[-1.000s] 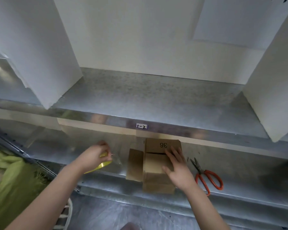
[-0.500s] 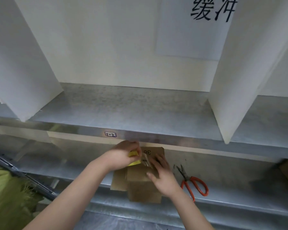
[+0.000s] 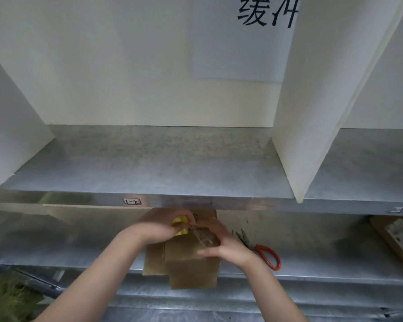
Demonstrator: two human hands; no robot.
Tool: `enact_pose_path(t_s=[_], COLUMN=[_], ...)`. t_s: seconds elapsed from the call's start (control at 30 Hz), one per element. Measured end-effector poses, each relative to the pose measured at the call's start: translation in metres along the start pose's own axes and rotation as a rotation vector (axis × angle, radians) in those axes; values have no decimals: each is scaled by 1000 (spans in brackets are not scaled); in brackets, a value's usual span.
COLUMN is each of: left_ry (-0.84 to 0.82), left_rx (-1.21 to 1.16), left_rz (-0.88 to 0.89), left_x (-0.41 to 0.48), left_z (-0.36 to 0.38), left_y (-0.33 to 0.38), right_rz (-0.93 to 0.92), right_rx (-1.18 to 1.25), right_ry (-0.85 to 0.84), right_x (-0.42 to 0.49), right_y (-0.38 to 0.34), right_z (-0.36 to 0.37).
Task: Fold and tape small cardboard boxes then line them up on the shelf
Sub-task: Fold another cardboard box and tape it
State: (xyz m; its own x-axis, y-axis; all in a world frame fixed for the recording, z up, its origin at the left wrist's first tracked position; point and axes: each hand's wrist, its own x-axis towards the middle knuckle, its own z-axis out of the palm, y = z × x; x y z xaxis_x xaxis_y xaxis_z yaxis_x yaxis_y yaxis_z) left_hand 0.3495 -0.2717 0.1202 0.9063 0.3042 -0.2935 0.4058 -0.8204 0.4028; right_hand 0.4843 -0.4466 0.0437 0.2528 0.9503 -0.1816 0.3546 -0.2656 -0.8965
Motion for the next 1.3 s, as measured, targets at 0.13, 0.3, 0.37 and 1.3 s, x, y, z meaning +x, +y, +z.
enact_pose_path(t_s=[0.13,0.3,0.37,1.3], left_ry=[1,-8,-11,103], left_rx=[14,29,32,41], left_rz=[-11,-48,-62,-121], left_x=[3,8,11,7], left_z=[1,2,3,16], left_y=[-5,-4,-3,-13], right_rz=[39,83,118,221], right_rx=[-64,109,270,890], right_ry=[-44,50,80,432], right_x=[-2,-11,-14,-5], right_y=[3,6,8,36], right_z=[-6,-9,-6,-3])
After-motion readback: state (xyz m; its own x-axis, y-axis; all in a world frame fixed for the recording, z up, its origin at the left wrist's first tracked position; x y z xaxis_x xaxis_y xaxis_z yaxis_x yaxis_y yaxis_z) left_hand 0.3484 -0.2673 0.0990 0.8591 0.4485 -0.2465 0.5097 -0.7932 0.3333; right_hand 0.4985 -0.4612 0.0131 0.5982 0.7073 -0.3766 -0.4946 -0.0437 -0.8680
